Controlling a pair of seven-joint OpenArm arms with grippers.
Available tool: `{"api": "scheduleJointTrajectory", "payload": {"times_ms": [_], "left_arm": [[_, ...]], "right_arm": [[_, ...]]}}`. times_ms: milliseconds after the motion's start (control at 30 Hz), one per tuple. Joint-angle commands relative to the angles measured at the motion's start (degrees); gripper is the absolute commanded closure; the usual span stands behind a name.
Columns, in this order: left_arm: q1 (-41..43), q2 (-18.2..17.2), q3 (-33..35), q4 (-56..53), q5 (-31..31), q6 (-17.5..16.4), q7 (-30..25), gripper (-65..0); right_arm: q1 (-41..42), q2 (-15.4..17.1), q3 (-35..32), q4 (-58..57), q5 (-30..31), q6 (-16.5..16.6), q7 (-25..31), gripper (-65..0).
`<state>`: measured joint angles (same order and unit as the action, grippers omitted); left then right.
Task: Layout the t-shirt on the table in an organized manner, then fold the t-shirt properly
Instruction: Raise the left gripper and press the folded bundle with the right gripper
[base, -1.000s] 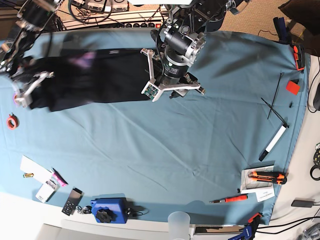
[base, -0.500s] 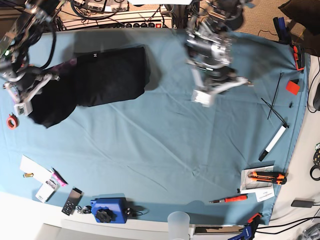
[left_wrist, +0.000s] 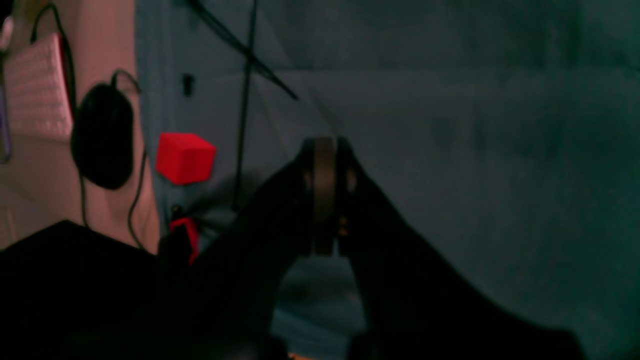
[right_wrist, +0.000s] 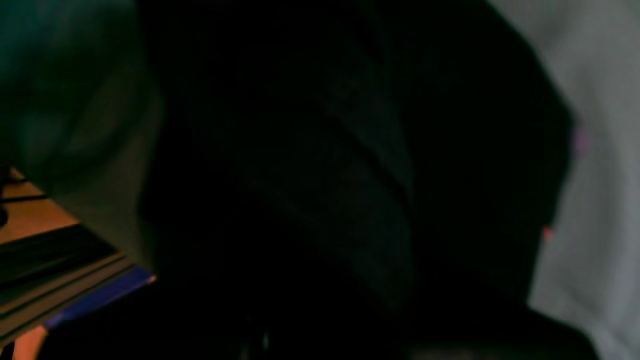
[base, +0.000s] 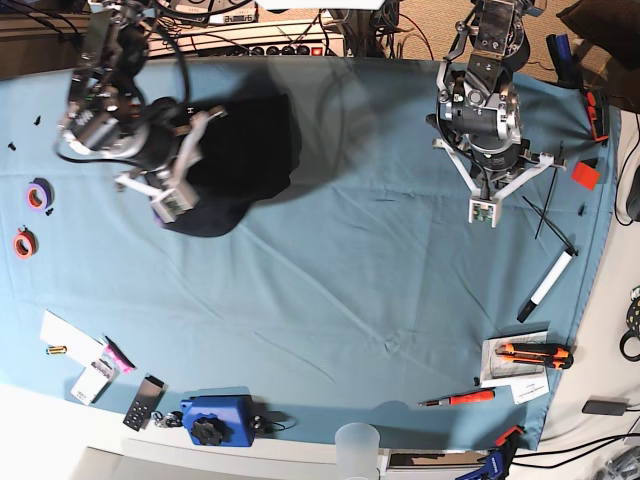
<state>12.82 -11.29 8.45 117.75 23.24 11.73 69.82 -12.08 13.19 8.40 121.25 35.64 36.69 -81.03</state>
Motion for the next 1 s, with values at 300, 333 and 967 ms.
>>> {"api": "scheduleJointTrajectory", "payload": {"times_ms": [300,333,967], "left_arm": [[-0.42,-0.15,-0.07,0.98,-5.49,-0.02,-3.54,0.0],[-0.39,-0.13,-0.07,0.98,-5.90,-0.02,-3.87,0.0],[-0.42,-0.13,-0.07,0.98,-6.86,0.02,-4.92,0.0]], "right_arm": [[-0.20,0.83,-6.10,0.98,-8.68,-0.11,3.63,-18.5],[-0.35,0.81,-6.10,0.98,-7.56,-0.13,4.79,-21.1],[4.79,-1.27,-7.80,1.03,20.26,3.31,4.61,-21.5]]}}
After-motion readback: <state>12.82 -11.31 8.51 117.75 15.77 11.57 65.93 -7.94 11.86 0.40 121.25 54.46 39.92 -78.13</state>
